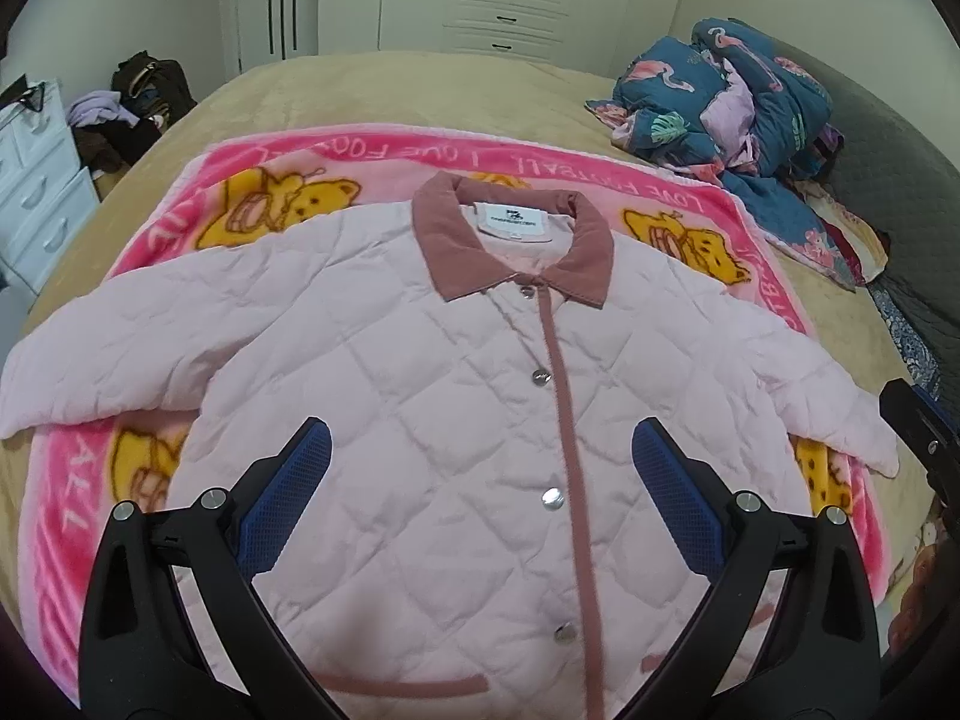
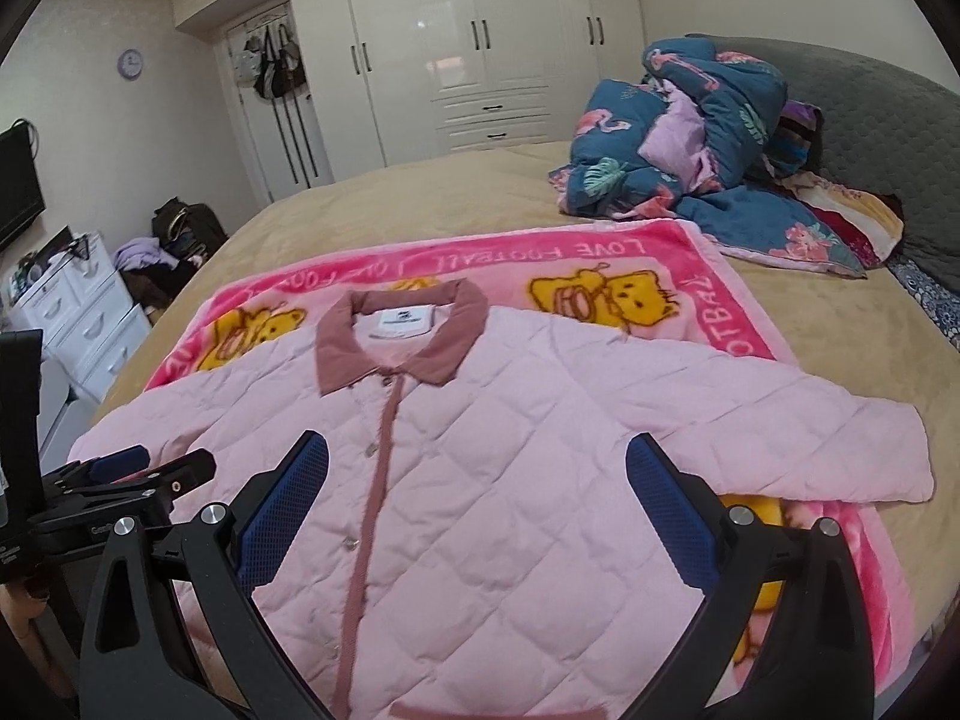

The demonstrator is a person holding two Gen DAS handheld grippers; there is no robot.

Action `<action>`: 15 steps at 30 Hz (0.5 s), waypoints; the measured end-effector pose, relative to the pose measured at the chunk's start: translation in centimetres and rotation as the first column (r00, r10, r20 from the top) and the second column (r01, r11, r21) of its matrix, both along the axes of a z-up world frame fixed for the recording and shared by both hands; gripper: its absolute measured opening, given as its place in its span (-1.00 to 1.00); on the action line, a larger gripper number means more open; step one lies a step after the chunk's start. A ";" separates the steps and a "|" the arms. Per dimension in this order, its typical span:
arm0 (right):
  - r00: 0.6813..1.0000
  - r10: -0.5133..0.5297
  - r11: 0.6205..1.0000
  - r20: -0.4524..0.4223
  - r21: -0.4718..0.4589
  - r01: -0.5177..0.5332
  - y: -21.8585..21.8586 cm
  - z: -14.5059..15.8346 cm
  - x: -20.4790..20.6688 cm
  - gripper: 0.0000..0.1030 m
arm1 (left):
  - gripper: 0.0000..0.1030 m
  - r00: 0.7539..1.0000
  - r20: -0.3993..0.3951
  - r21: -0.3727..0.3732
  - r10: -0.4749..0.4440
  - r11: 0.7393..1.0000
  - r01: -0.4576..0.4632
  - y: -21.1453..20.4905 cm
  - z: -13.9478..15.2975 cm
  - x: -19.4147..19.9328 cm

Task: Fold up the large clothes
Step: 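Move both tools up along the jacket toward the collar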

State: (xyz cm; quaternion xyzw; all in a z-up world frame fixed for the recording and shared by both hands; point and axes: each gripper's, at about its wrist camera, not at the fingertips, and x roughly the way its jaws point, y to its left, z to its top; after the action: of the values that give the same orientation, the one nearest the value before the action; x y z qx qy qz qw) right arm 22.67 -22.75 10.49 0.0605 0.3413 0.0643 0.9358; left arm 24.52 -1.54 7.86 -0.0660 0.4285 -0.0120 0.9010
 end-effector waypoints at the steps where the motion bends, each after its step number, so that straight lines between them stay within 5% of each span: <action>1: 1.000 -0.008 1.000 0.001 0.005 0.008 -0.5 0.0 0.3 0.92 | 0.83 1.000 -0.001 0.000 -0.003 1.000 0.003 -0.2 0.0 0.3; 15: 0.986 -0.166 0.984 -0.029 0.054 0.168 -8.6 -2.0 3.9 0.92 | 0.83 0.998 -0.035 0.011 -0.055 0.998 0.056 -4.3 -1.5 4.6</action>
State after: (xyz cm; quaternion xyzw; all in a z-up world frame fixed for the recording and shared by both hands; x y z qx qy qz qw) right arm 26.57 -31.33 8.46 0.1160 0.3446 -0.0055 0.9316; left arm 29.08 -5.84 6.39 -0.0489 0.4458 -0.0332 0.8932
